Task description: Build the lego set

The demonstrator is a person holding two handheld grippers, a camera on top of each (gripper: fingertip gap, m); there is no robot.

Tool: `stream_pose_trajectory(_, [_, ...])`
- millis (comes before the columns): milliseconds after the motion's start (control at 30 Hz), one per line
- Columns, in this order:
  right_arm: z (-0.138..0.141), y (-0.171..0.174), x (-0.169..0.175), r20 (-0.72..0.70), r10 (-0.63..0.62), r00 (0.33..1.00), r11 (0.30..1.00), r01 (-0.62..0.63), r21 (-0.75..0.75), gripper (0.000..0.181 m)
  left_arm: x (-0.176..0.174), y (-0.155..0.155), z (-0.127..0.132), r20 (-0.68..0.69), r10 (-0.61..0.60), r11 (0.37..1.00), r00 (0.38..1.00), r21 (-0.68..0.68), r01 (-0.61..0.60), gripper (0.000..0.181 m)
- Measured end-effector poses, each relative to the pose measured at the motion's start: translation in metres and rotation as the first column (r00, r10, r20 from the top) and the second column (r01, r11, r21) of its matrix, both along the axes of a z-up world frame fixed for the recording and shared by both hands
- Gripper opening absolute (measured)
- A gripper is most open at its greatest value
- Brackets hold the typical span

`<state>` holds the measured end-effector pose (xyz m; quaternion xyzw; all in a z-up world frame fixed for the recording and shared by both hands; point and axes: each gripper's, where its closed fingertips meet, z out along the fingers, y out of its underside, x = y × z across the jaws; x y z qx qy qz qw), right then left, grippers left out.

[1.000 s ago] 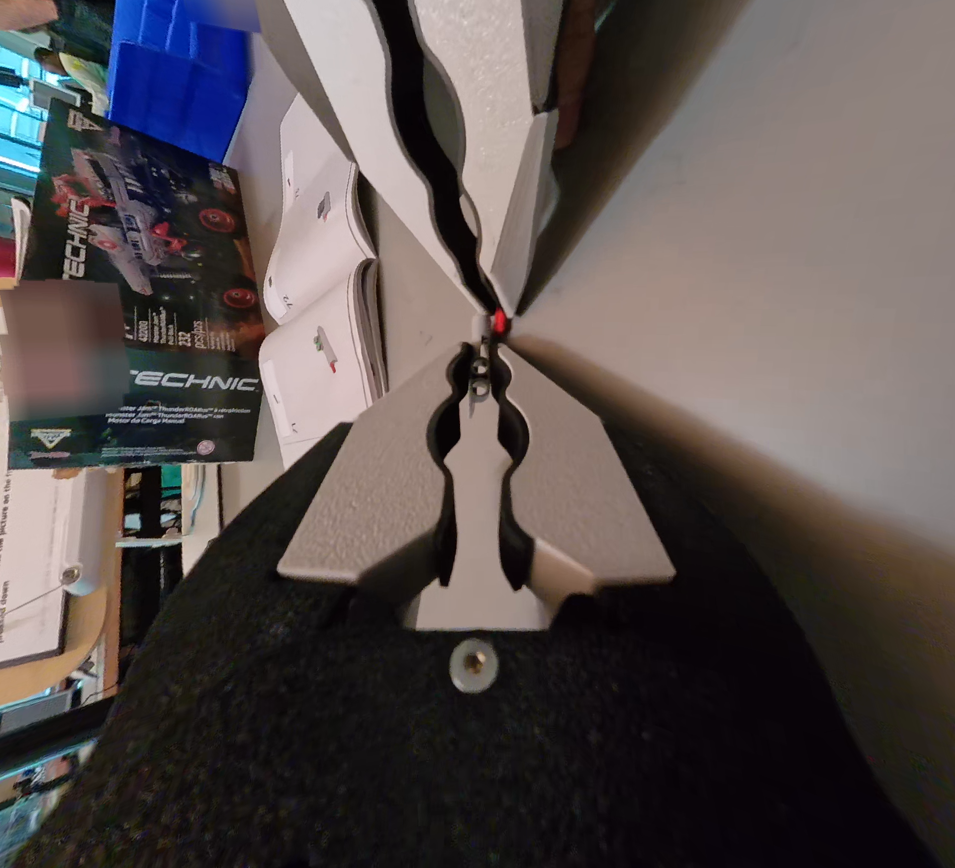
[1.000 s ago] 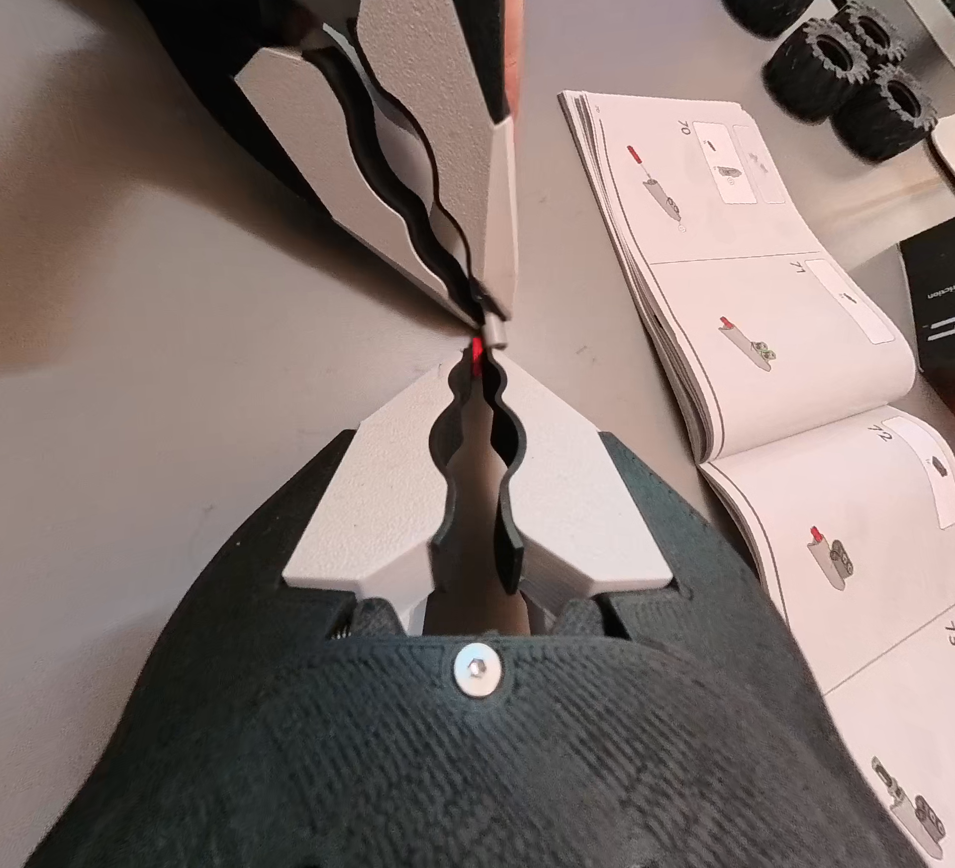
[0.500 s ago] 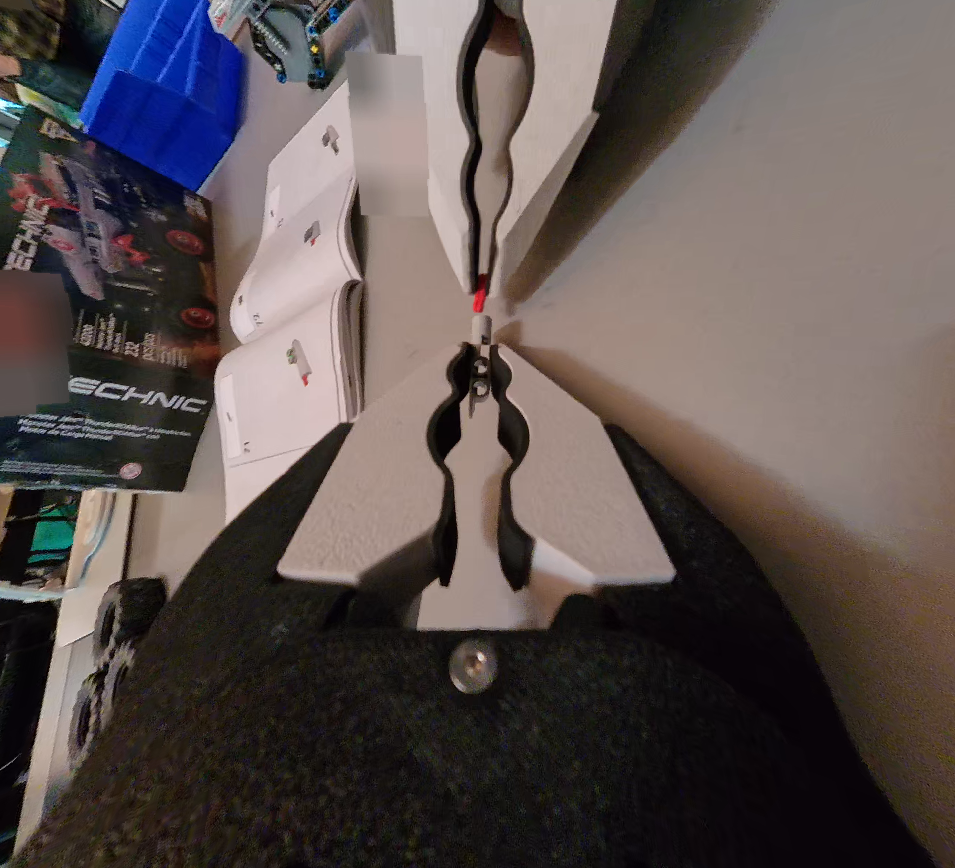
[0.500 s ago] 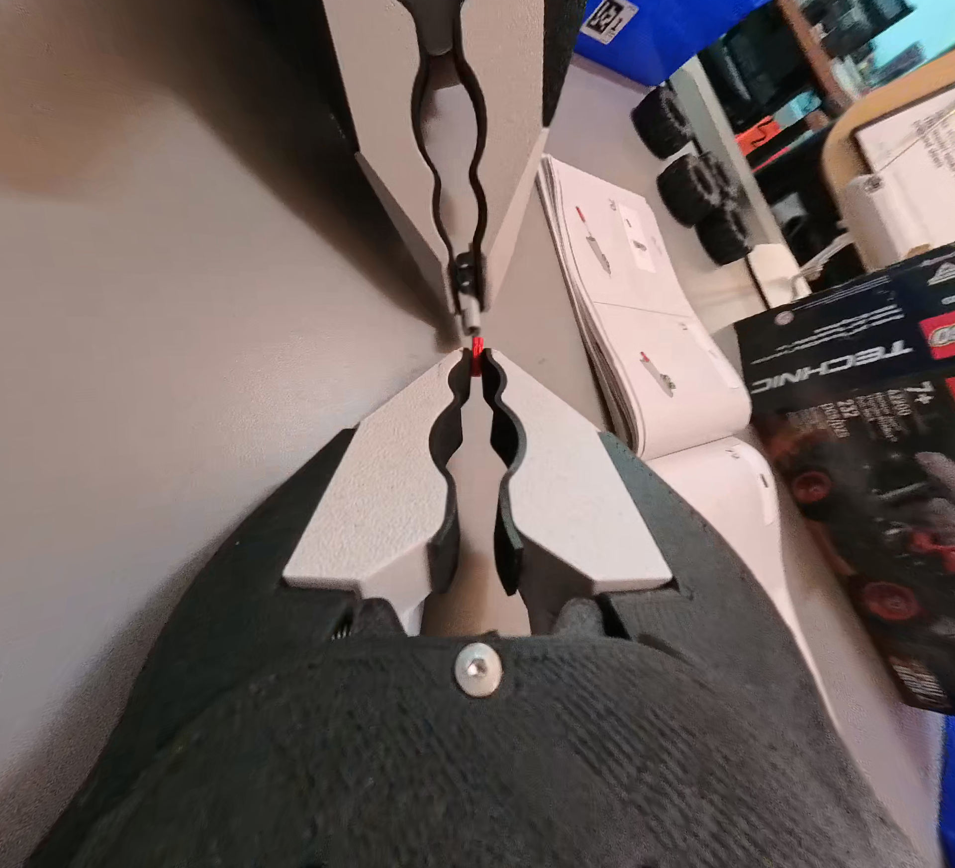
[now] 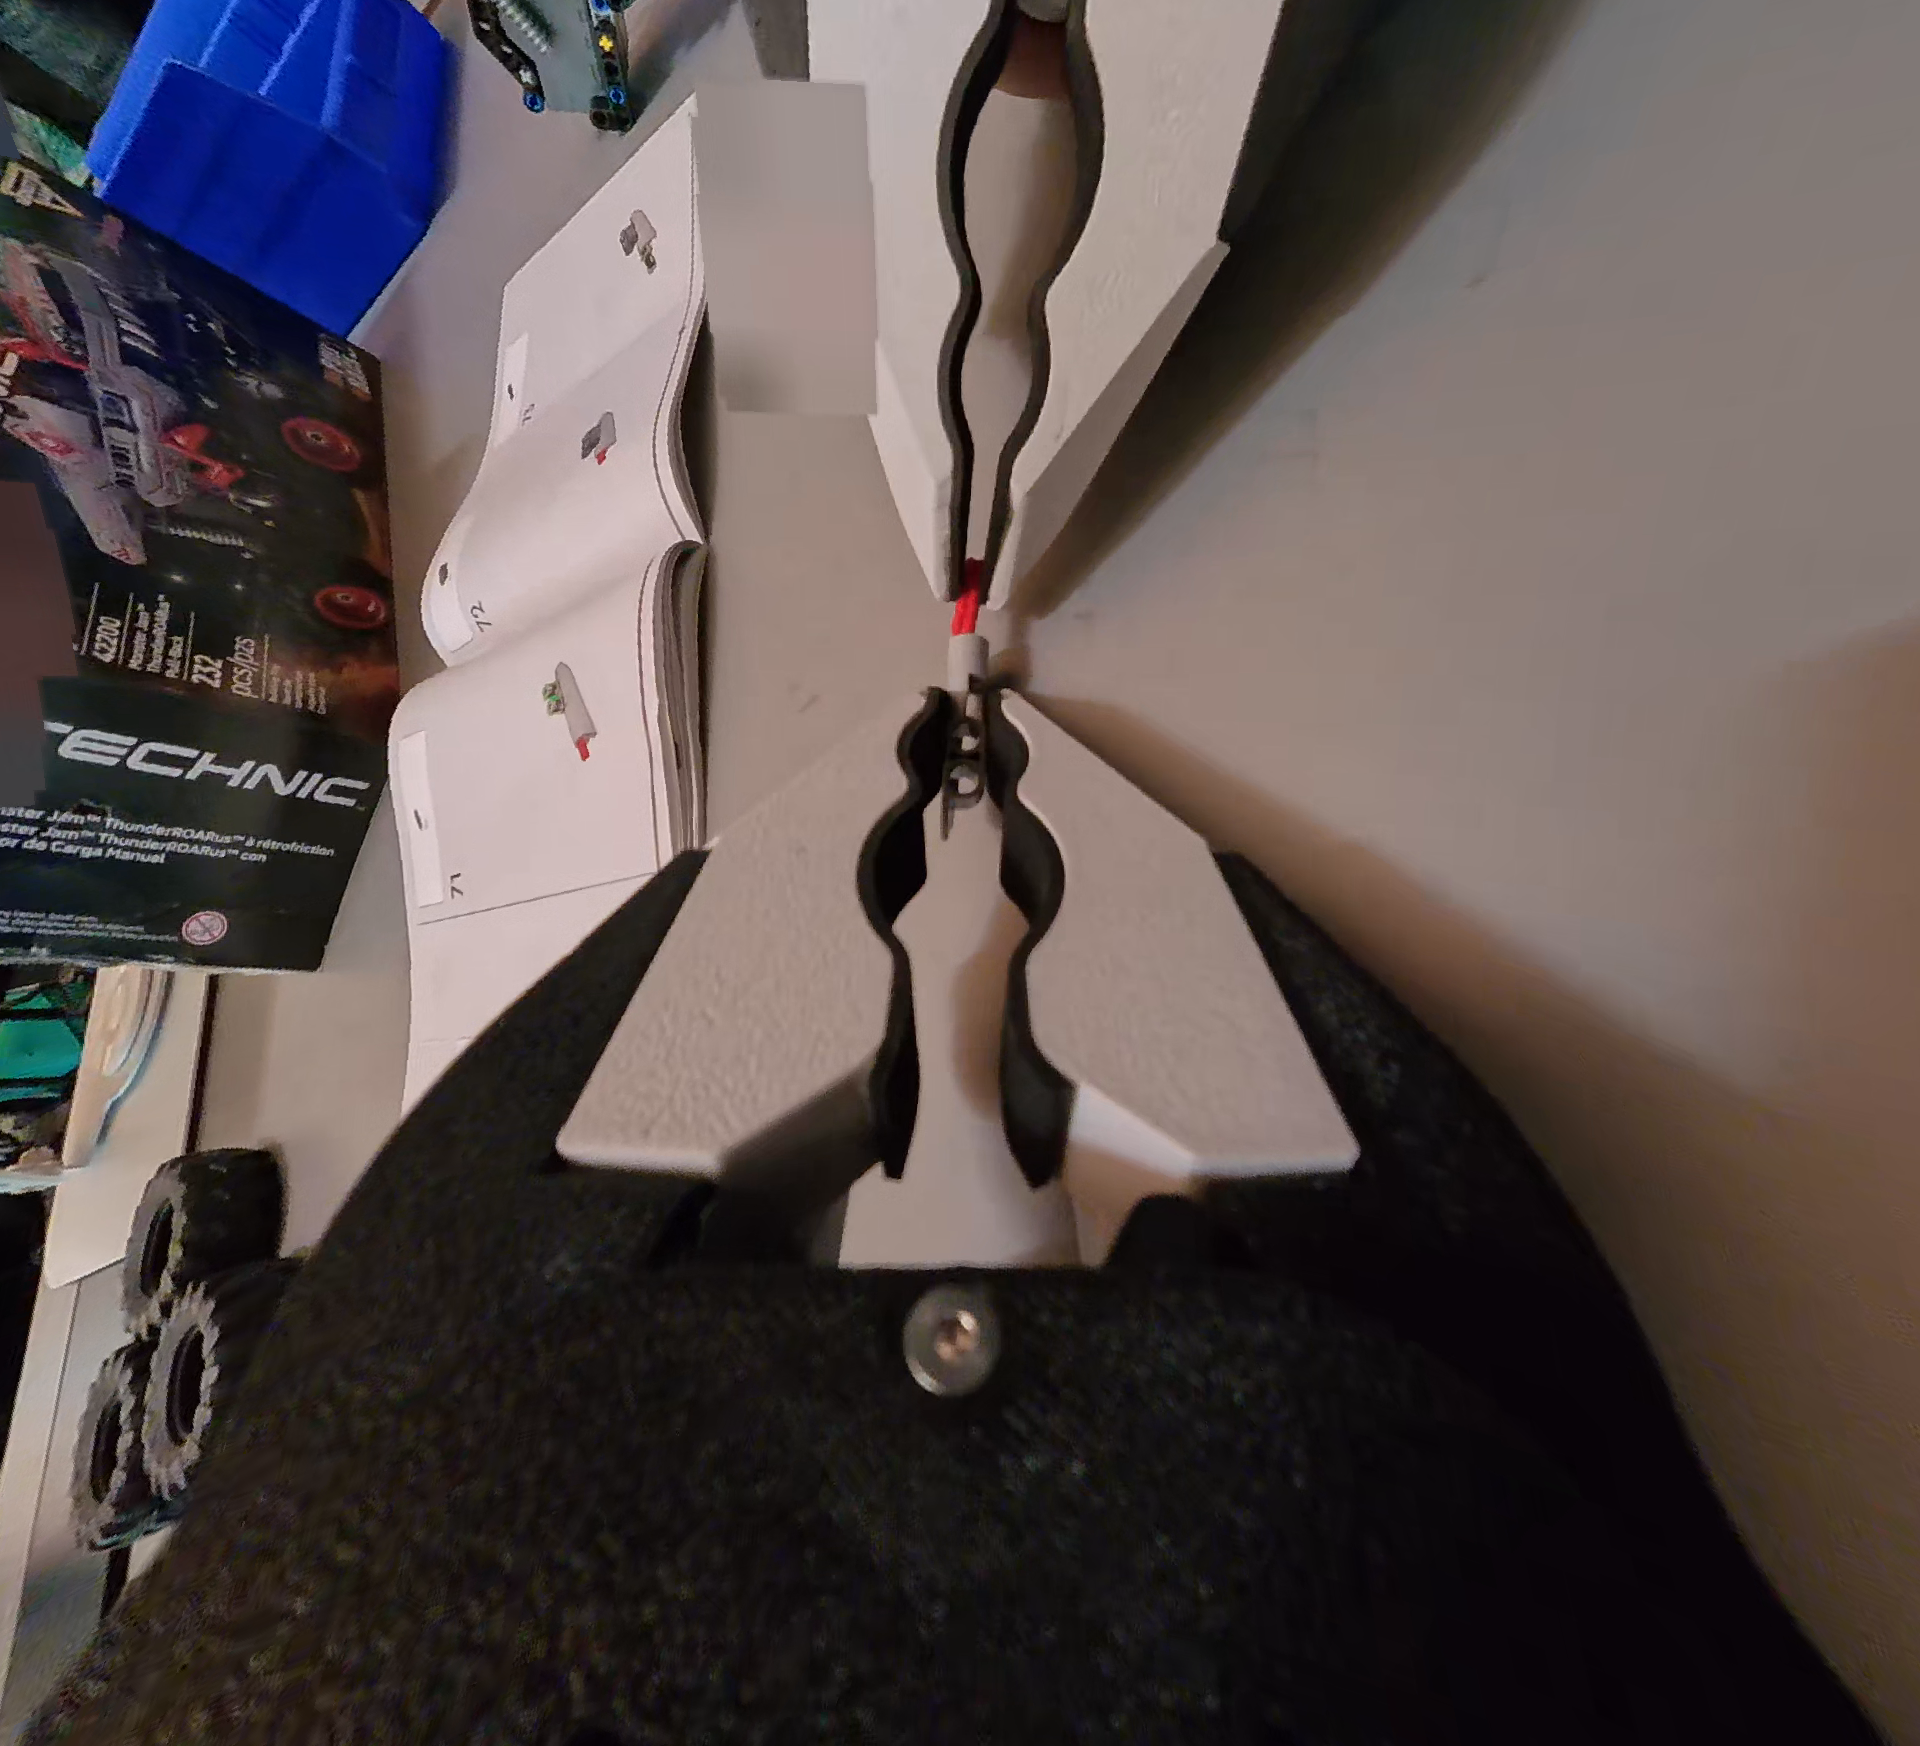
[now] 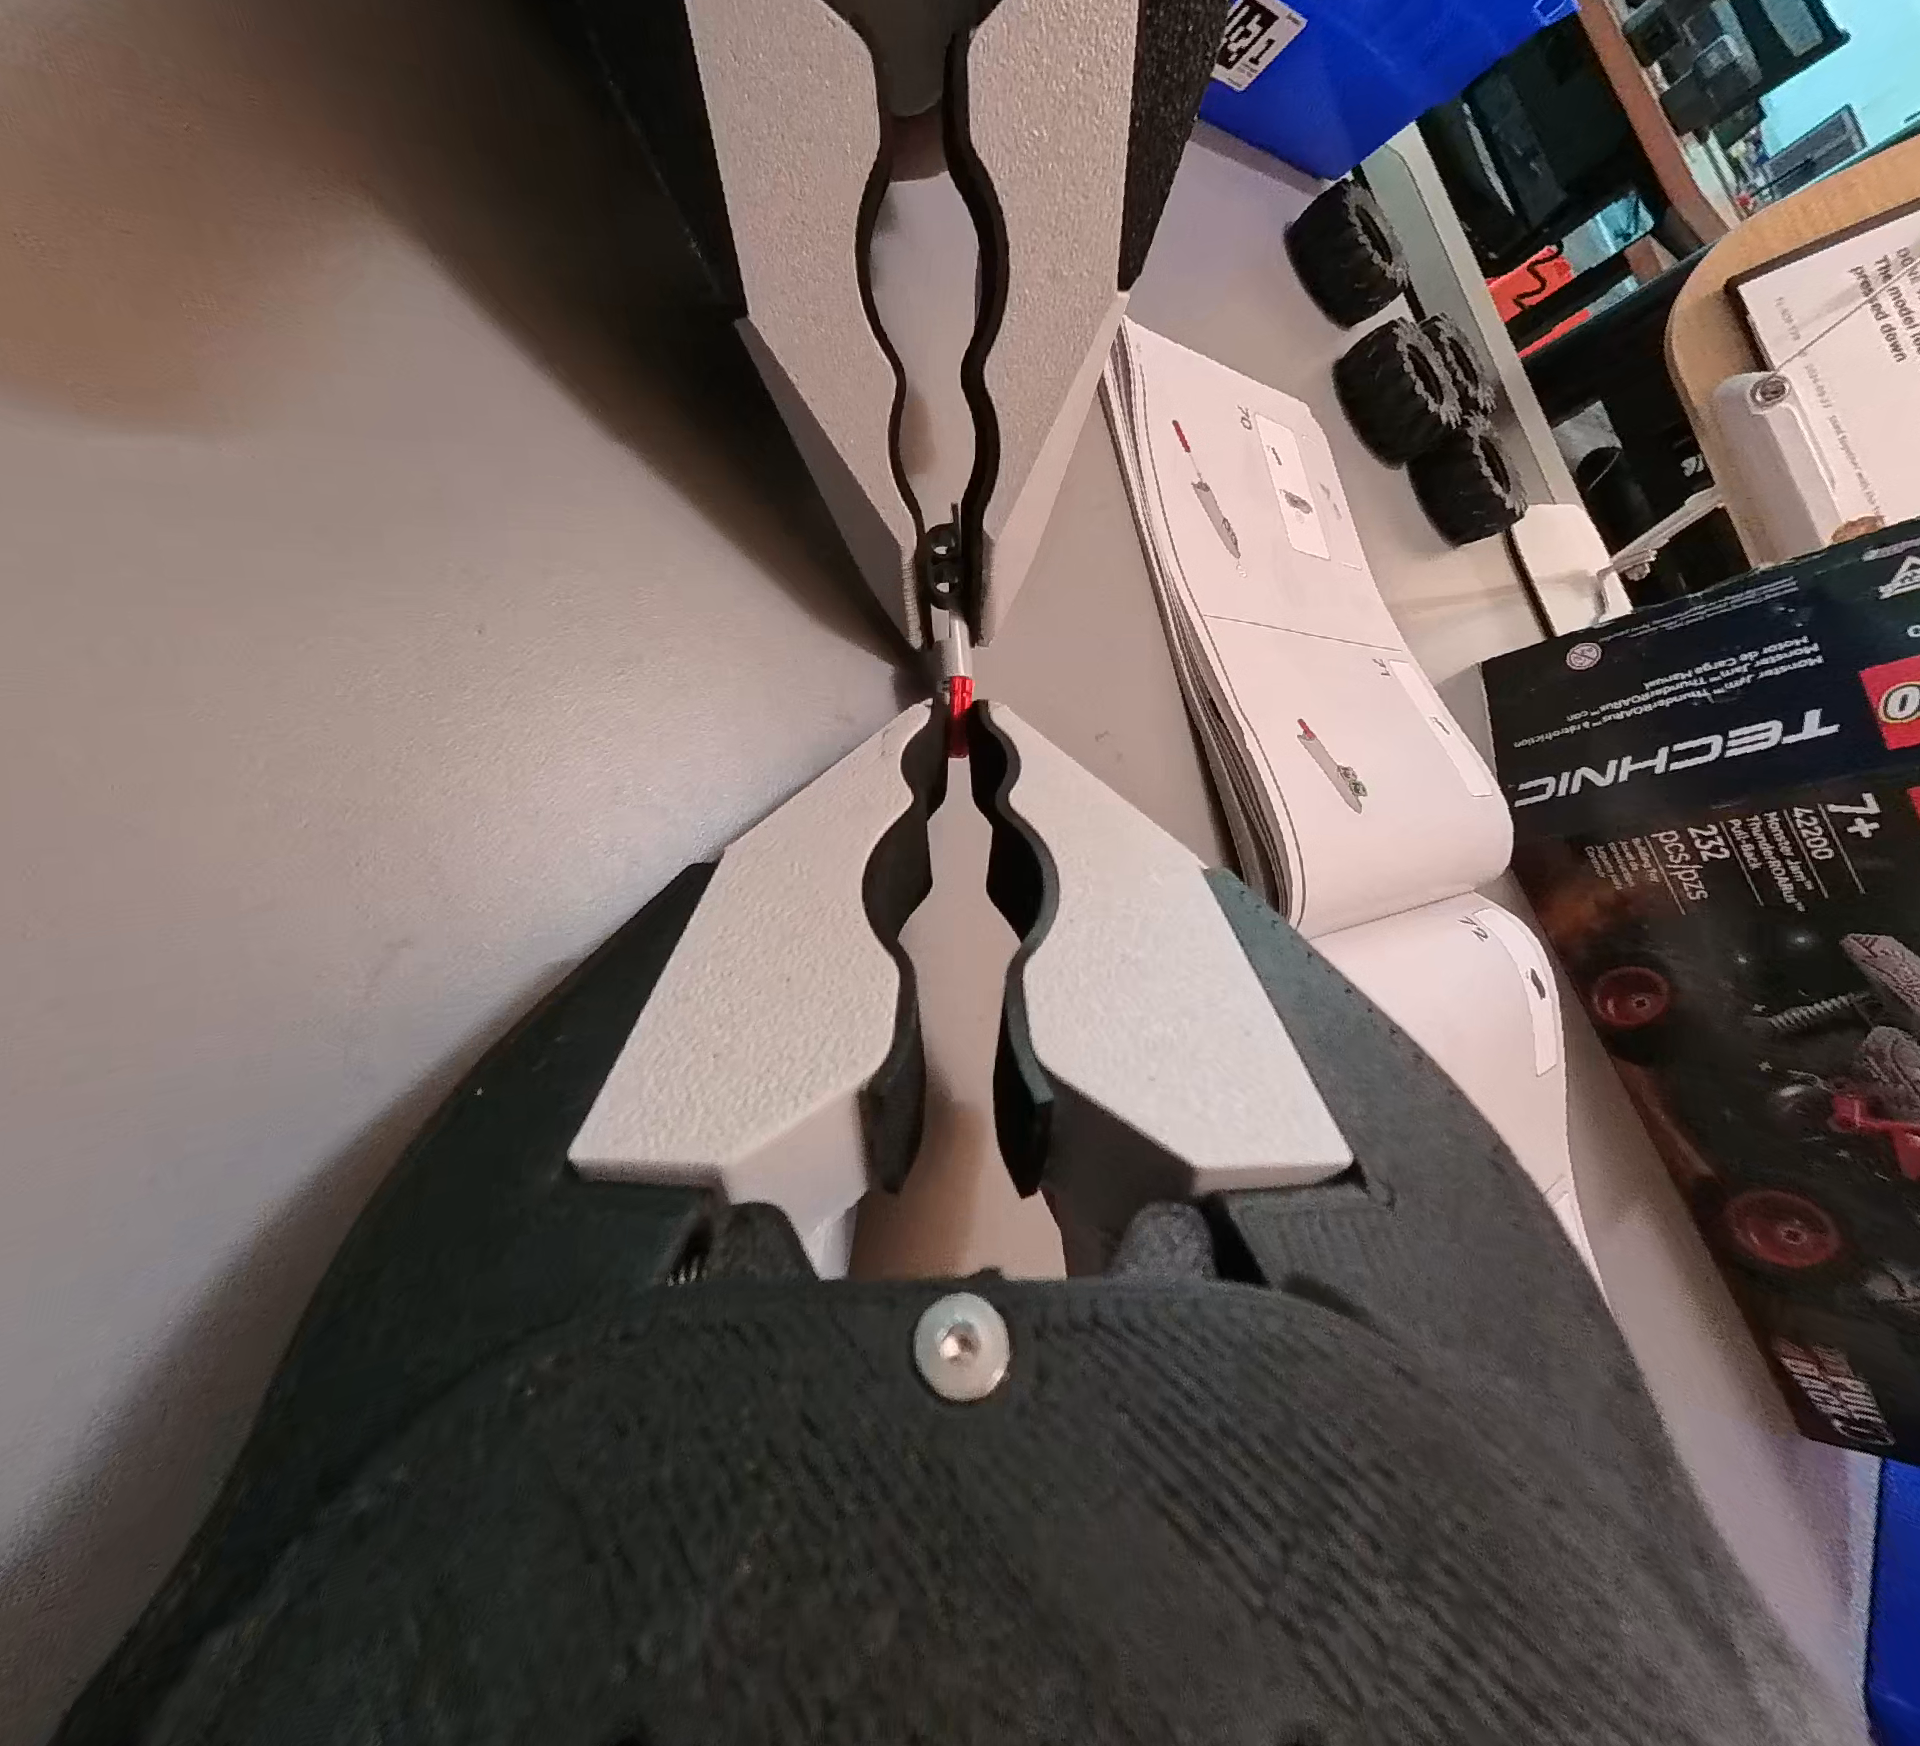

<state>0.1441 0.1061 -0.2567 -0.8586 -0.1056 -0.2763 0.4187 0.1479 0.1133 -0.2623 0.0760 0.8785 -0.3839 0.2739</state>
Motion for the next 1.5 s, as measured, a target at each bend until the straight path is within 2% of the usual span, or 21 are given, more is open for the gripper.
stream_pose_trajectory(200, [-0.002, 0.001, 0.0, -0.001, 0.017, 1.0, 1.0, -0.017, -0.01, 0.003, 0.0, -0.001, 0.0, -0.014, -0.003, 1.0, 1.0, -0.007, 0.003, 0.004])
stream_pose_trajectory(400, [-0.003, 0.002, 0.001, 0.079, 0.019, 0.997, 0.998, -0.014, -0.058, 0.003, 0.0, 0.0, -0.002, -0.004, 0.004, 0.999, 1.0, 0.039, -0.004, 0.004])
stream_pose_trajectory(633, [-0.004, 0.004, -0.003, -0.036, 0.089, 0.995, 0.996, -0.089, -0.021, 0.003, -0.001, 0.001, 0.0, 0.01, -0.055, 0.998, 0.998, 0.01, 0.055, 0.003])
stream_pose_trajectory(800, [-0.003, 0.004, -0.003, -0.022, 0.097, 0.995, 0.995, -0.098, -0.015, 0.003, -0.001, 0.001, -0.001, -0.006, -0.057, 0.998, 0.998, 0.014, 0.057, 0.003])
stream_pose_trajectory(1033, [0.015, 0.005, -0.008, 0.013, 0.123, 0.992, 0.988, -0.124, 0.09, 0.003, -0.006, 0.0, 0.015, -0.088, -0.076, 0.991, 0.993, -0.116, 0.065, 0.004])
stream_pose_trajectory(1300, [0.022, 0.007, -0.015, 0.156, 0.142, 0.977, 0.985, -0.155, 0.071, 0.003, -0.015, 0.001, 0.022, -0.165, -0.125, 0.98, 0.978, -0.174, 0.096, 0.003])
stream_pose_trajectory(1500, [0.018, 0.008, -0.011, 0.269, 0.111, 0.957, 0.994, -0.112, -0.013, 0.003, -0.012, 0.003, 0.018, -0.196, -0.092, 0.986, 0.976, -0.157, 0.062, 0.004])
